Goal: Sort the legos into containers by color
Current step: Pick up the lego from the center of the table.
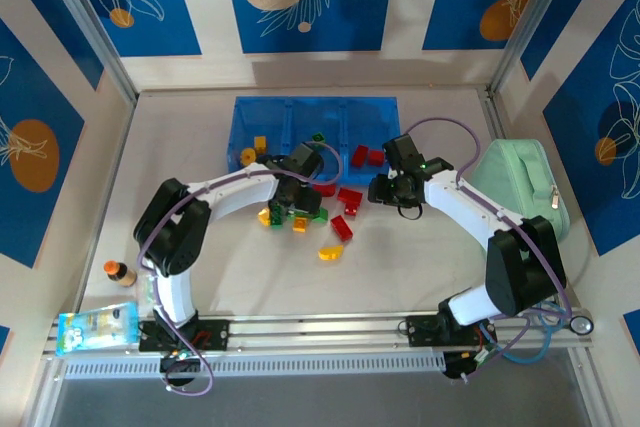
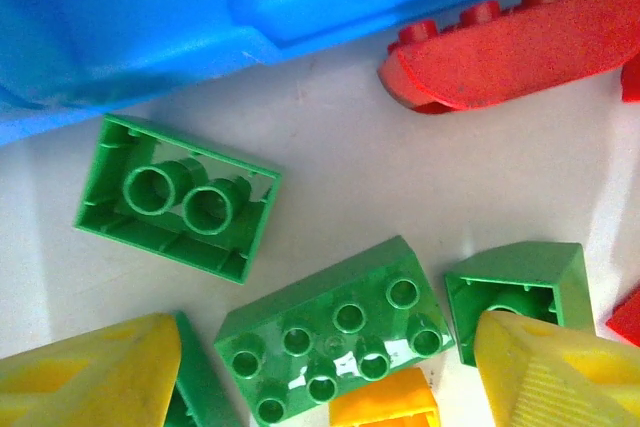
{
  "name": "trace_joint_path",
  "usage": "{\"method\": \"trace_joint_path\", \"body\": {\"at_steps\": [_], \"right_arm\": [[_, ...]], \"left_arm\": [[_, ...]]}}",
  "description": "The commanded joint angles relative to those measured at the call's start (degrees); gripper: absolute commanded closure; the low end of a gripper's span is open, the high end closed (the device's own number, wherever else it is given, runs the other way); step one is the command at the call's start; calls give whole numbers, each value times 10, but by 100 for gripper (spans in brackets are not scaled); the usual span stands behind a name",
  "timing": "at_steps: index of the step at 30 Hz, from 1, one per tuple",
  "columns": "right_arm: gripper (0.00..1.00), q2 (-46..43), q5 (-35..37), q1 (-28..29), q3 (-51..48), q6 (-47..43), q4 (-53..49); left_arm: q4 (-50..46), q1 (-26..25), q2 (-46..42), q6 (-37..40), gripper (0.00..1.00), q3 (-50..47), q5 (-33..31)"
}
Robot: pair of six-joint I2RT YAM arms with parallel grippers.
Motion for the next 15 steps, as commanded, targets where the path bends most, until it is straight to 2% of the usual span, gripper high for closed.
{"method": "trace_joint_path", "body": {"at_steps": [1, 15], "right_arm": [[48, 3, -11, 2, -2, 7, -2], [49, 5, -9, -1, -3, 7, 2]], "left_arm": [[-16, 2, 21, 9, 19, 12, 25], [-22, 1, 53, 15, 19, 17, 10]]}}
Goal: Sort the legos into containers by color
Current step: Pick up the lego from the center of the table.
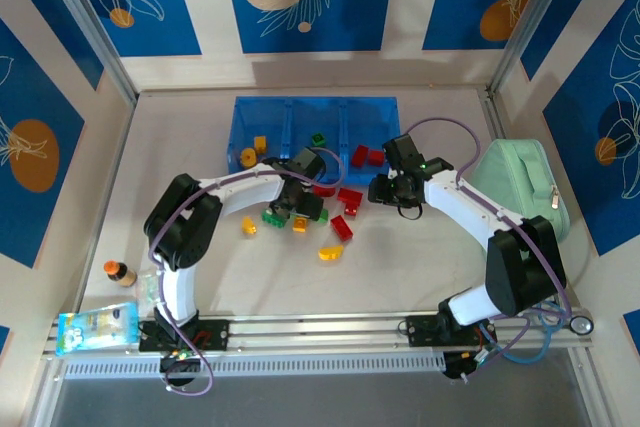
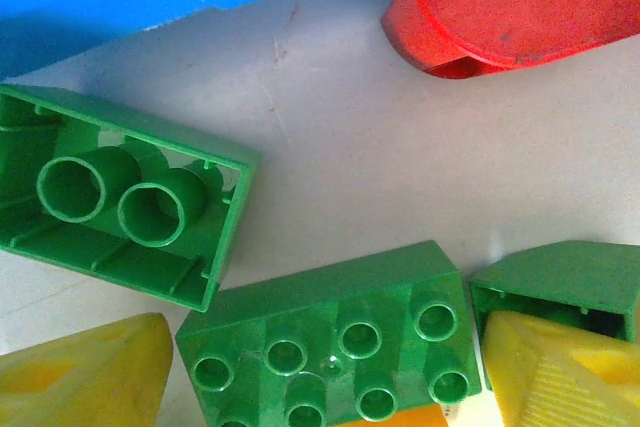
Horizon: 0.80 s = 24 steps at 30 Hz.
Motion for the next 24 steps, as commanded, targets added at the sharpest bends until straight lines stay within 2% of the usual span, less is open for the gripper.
{"method": "trace_joint_path", "body": {"at_steps": [1, 8, 17, 24], "right_arm": [[48, 4, -9, -1, -3, 6, 2], [49, 9, -11, -1, -6, 9, 7], [49, -1, -8, -2, -14, 10, 7], [49, -9, -5, -2, -16, 11, 6]], "left_arm": [[-17, 1, 18, 13, 20, 11, -1], [-18, -1, 25, 15, 25, 11, 2], [-25, -3, 0, 14, 53, 11, 0], [-40, -3, -31, 19, 60, 27, -5]]}}
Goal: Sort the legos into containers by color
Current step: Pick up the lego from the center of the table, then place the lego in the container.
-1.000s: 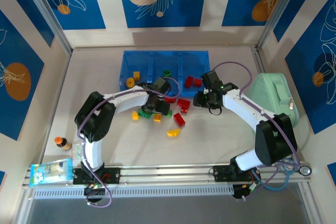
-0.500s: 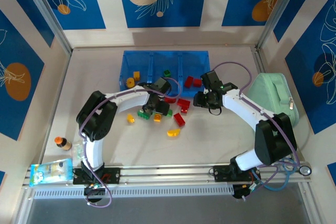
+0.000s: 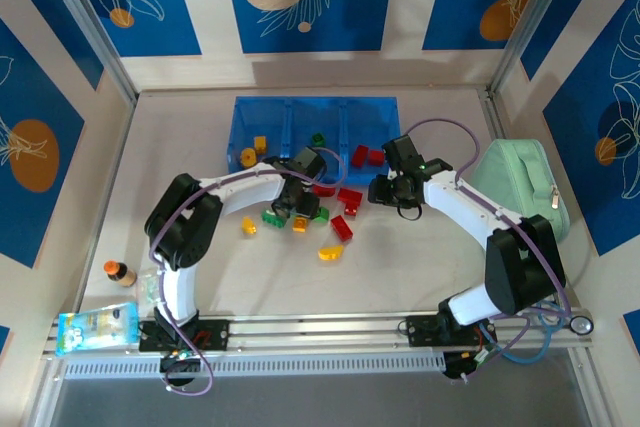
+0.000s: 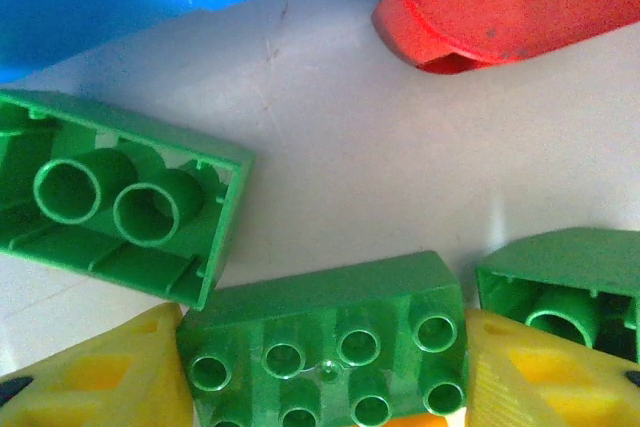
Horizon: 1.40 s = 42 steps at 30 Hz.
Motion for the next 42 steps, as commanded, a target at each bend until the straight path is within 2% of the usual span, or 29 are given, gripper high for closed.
{"method": "trace_joint_path", "body": {"at_steps": [1, 10, 16, 30, 42], "right_arm": [[49, -13, -6, -1, -11, 11, -4], [49, -25, -3, -5, -21, 11, -3], [50, -31, -3, -9, -24, 12, -3], [50, -52, -13, -12, -48, 16, -3], [50, -54, -18, -8, -48, 16, -5]], "left_arm": [[-29, -1, -34, 9, 60, 21, -7], [-45, 1, -54, 16, 61, 47, -15], [-68, 15, -35, 42, 61, 121, -21], [-133, 80, 144, 92, 58, 408, -7], [-138, 99, 216, 97, 55, 471, 5]]}}
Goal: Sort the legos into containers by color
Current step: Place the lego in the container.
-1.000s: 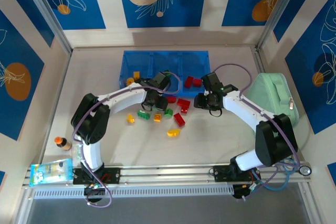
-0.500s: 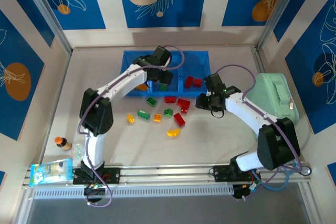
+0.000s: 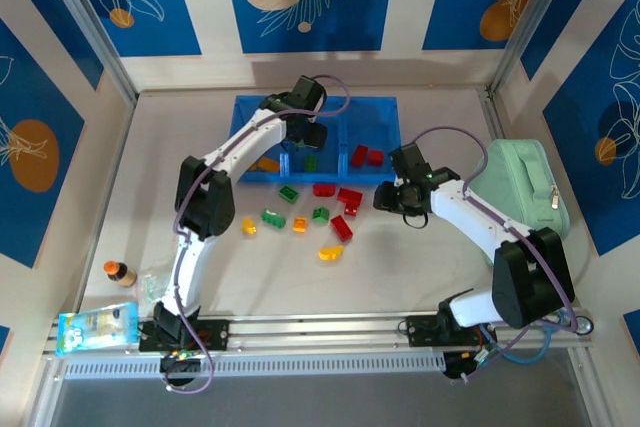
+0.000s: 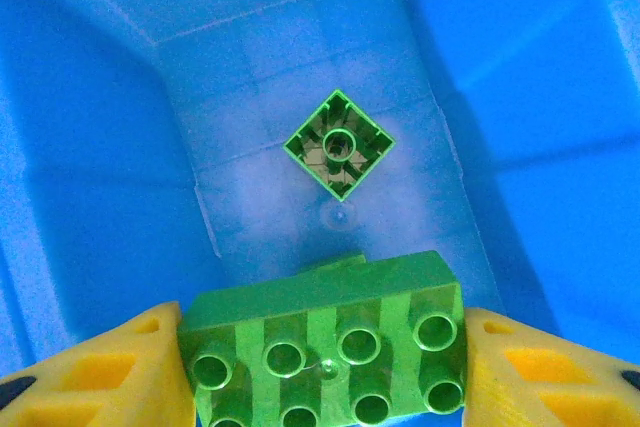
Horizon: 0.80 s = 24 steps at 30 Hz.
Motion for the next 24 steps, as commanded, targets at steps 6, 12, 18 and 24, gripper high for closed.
{"method": "trace_joint_path", "body": {"at_steps": [6, 12, 18, 24], "right_arm": [[50, -12, -15, 4, 0, 4, -9], [50, -12, -14, 5, 2, 3, -11], [50, -12, -13, 6, 3, 3, -11], [48, -10, -15, 14, -2, 5, -4]], "left_arm": [[-17, 6, 33, 3, 52, 14, 21], [-10, 5, 37, 1, 44, 16, 24], [-1, 0, 16, -3, 28, 11, 37], [26, -15, -39, -1, 23, -17, 45]]}}
